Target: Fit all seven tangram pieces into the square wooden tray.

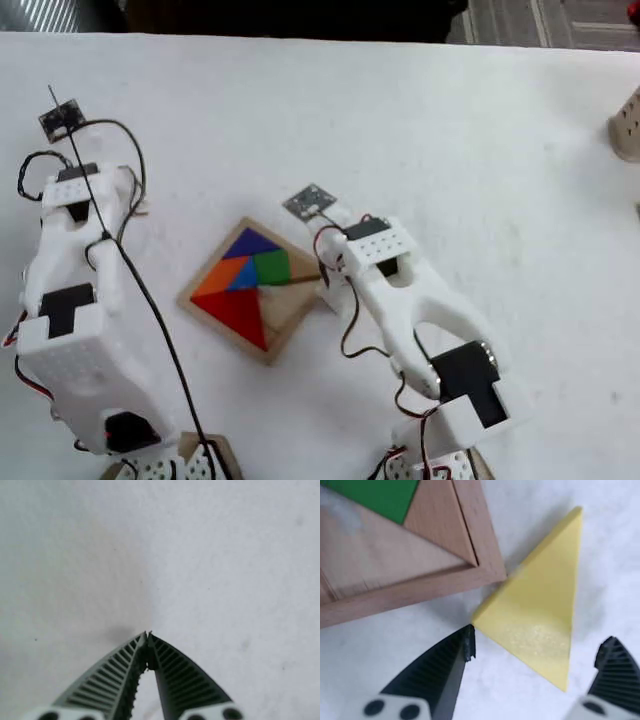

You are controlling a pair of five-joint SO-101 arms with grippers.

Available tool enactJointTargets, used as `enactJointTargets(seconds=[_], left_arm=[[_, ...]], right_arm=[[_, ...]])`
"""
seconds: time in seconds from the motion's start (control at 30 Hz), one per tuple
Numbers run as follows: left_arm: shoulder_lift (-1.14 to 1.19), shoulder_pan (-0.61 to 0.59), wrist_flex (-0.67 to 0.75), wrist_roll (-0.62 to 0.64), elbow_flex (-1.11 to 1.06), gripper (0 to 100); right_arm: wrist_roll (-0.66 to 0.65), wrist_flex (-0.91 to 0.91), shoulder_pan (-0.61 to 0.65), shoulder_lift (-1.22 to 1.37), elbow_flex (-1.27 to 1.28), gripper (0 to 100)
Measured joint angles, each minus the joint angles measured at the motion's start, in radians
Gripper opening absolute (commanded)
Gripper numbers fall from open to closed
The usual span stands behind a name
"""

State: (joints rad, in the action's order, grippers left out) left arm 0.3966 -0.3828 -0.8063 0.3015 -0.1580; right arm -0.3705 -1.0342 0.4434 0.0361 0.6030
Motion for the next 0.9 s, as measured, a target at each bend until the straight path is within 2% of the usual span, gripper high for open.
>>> enactJointTargets(seconds=[0.3,0.9], left_arm=[[0.000,0.006,0.000,0.000,0.000,2],[0.000,0.009,0.000,0.000,0.000,2]], right_arm=[[0.000,0.003,-0.038,0.000,-0.002,36.2],[-0.017,0.023,-0.012,0.018,-0.011,36.2]])
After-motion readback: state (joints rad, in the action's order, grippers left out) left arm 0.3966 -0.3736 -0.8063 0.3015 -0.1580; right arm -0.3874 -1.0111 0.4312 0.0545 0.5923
